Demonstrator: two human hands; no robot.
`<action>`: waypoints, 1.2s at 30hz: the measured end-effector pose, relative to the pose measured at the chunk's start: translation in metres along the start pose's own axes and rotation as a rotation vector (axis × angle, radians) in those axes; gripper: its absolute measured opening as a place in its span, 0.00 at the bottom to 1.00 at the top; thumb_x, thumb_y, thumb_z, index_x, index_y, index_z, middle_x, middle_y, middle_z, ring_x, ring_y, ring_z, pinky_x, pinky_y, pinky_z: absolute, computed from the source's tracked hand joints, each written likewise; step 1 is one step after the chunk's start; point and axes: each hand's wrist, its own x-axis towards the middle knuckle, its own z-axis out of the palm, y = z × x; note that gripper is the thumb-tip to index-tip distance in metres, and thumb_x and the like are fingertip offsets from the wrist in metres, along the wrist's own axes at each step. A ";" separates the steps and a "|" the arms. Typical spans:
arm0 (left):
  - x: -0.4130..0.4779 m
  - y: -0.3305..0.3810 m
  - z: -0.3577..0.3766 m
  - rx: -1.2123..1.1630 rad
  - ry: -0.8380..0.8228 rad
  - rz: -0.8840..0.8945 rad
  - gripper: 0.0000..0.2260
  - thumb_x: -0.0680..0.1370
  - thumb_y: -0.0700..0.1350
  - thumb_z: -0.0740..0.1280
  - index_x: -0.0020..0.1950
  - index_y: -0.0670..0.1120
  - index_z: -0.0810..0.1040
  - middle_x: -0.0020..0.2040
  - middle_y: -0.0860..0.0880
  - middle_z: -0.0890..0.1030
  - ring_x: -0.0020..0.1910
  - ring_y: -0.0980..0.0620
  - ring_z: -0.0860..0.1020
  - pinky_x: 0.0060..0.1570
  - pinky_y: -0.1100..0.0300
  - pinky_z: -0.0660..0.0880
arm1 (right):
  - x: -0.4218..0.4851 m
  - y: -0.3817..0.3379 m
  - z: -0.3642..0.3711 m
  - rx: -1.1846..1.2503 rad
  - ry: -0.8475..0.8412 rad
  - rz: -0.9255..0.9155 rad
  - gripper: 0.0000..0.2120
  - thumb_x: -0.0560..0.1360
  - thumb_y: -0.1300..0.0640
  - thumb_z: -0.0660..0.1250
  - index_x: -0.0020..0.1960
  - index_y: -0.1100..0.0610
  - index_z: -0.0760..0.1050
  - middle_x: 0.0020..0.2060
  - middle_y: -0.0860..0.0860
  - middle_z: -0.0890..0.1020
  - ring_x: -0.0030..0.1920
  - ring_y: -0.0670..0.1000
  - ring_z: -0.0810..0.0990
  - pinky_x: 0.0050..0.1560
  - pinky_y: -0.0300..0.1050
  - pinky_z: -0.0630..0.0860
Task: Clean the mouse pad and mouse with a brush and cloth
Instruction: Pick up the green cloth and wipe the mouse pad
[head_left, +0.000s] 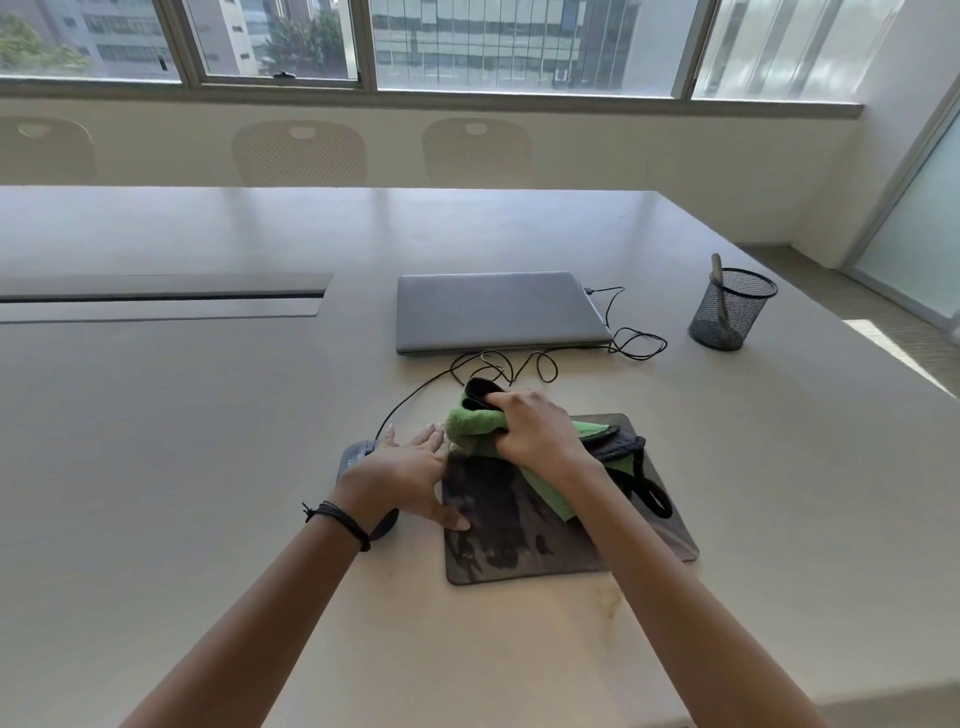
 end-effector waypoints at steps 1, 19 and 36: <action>0.000 0.001 -0.001 0.014 -0.010 -0.011 0.48 0.71 0.65 0.64 0.76 0.42 0.40 0.78 0.47 0.42 0.76 0.52 0.39 0.70 0.39 0.37 | -0.001 0.000 0.001 -0.016 0.014 0.013 0.24 0.70 0.63 0.63 0.66 0.53 0.70 0.56 0.56 0.78 0.58 0.58 0.73 0.51 0.49 0.72; -0.011 0.009 -0.001 0.038 0.042 -0.025 0.45 0.72 0.65 0.63 0.76 0.42 0.45 0.78 0.46 0.45 0.76 0.51 0.41 0.72 0.40 0.38 | -0.040 0.093 -0.045 0.031 0.053 0.170 0.24 0.69 0.60 0.65 0.65 0.51 0.73 0.56 0.55 0.80 0.59 0.59 0.74 0.53 0.49 0.71; -0.022 0.025 -0.001 0.113 0.014 -0.011 0.44 0.73 0.65 0.61 0.76 0.42 0.45 0.78 0.46 0.45 0.76 0.53 0.44 0.72 0.41 0.36 | -0.053 0.060 -0.032 0.239 -0.280 -0.324 0.33 0.60 0.77 0.55 0.58 0.54 0.79 0.56 0.41 0.79 0.57 0.46 0.77 0.59 0.45 0.73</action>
